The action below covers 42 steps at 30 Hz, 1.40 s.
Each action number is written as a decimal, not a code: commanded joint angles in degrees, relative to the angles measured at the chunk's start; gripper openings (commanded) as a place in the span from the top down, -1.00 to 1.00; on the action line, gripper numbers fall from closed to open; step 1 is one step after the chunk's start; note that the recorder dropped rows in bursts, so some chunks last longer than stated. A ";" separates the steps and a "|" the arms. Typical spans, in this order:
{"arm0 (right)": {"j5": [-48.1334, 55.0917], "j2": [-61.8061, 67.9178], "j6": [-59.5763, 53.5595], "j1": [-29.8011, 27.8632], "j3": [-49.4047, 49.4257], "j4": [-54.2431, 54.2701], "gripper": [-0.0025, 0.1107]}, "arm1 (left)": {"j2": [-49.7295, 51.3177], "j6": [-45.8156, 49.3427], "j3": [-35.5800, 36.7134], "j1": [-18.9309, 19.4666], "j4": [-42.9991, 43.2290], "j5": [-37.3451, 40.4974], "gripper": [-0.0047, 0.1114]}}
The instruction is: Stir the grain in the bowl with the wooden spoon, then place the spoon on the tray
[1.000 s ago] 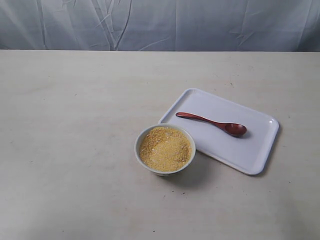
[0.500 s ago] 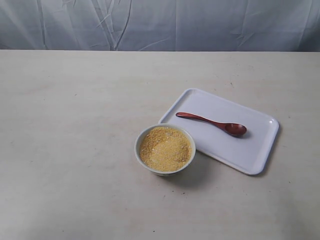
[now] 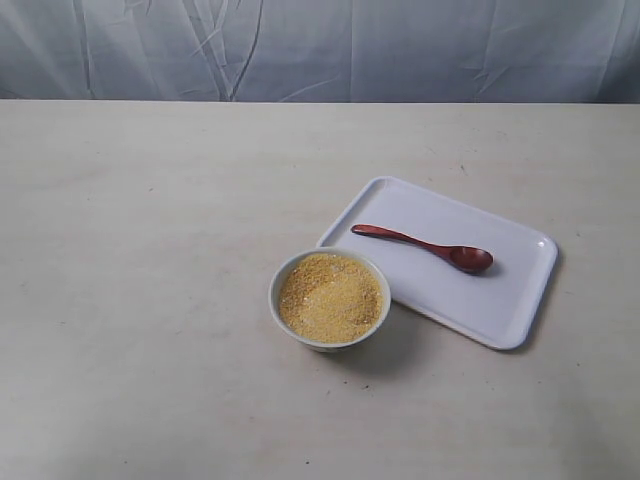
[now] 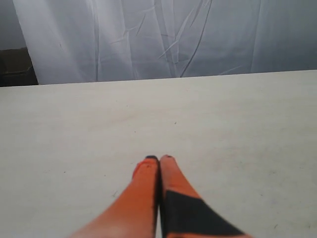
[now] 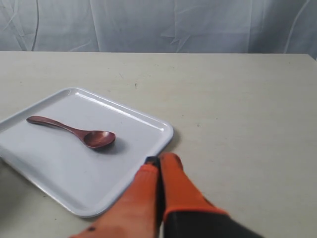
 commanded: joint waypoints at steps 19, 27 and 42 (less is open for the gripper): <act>-0.68 -0.35 -0.06 -0.01 0.26 0.14 0.96 | -0.37 0.59 0.28 0.00 -0.34 -0.71 0.92; -0.68 -0.35 -0.06 0.29 0.26 0.12 0.96 | -0.37 0.59 0.28 0.00 -0.19 -0.71 0.92; -0.68 -0.35 -0.06 0.28 0.26 0.11 0.96 | -0.37 0.59 0.28 0.00 -0.19 -0.71 0.92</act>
